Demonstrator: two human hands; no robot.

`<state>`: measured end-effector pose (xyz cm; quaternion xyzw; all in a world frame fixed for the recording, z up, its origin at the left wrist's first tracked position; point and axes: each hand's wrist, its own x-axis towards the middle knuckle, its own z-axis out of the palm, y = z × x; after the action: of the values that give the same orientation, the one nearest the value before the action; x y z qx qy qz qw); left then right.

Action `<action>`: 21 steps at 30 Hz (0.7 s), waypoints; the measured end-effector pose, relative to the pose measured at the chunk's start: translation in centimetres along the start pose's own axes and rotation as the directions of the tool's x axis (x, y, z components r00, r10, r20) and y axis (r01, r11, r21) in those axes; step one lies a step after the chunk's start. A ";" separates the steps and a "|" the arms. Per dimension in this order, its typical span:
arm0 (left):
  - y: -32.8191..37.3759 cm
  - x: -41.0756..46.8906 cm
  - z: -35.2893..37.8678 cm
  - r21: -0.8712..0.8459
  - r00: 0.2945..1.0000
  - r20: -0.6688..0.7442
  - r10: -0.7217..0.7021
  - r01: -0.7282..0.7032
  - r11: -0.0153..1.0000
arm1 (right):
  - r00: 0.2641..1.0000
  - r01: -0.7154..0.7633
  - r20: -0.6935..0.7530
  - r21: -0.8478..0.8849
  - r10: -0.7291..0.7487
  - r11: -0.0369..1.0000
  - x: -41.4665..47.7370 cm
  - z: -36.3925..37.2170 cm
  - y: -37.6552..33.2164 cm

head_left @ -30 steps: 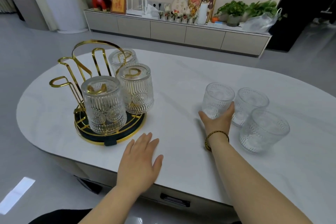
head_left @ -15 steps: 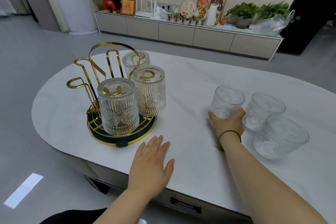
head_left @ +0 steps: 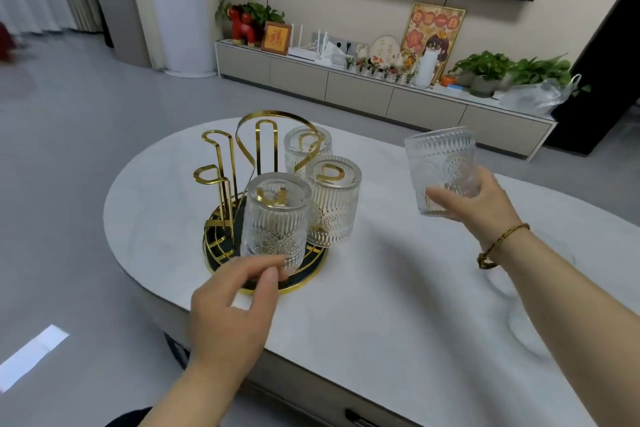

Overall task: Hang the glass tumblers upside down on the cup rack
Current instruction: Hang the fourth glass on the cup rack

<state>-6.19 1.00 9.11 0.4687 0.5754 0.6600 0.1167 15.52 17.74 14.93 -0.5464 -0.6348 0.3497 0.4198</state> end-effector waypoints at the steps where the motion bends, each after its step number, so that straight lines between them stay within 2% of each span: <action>1: 0.2 0.8 -0.5 0.027 0.994 -0.075 0.076 -0.074 0.997 | 0.999 0.015 0.036 -0.035 -0.014 0.999 0.4 -0.1 -1.2; 3: 0.1 2.5 -1.2 0.113 0.964 -0.191 0.187 -0.168 0.979 | 0.996 0.056 0.071 -0.108 -0.049 0.993 1.0 0.0 -3.7; 5: -0.3 4.3 -1.5 0.189 0.949 -0.234 0.212 -0.169 0.967 | 0.992 0.101 0.087 -0.178 -0.086 0.979 1.8 0.5 -6.1; 7: -1.2 5.5 -1.4 0.222 0.963 -0.172 0.206 -0.165 0.961 | 0.988 0.142 0.099 -0.252 -0.120 0.957 2.8 1.2 -8.3; 11: -3.3 6.1 -1.3 0.213 0.988 -0.002 0.155 -0.151 0.965 | 0.971 0.235 0.154 -0.478 -0.183 0.846 4.9 3.4 -12.8; 16: -4.3 7.1 -2.0 0.215 0.987 0.050 0.152 -0.160 0.964 | 0.933 0.344 0.299 -0.570 -0.202 0.746 7.8 7.5 -17.3; 21: -4.6 8.3 -2.8 0.170 0.994 0.086 0.069 -0.083 0.982 | 0.890 0.424 0.417 -0.617 -0.181 0.663 9.7 11.4 -19.6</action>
<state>-14.56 6.38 9.39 0.5247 0.6073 0.5921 0.0728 -3.22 24.36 29.54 -0.4835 -0.8607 0.0943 0.1282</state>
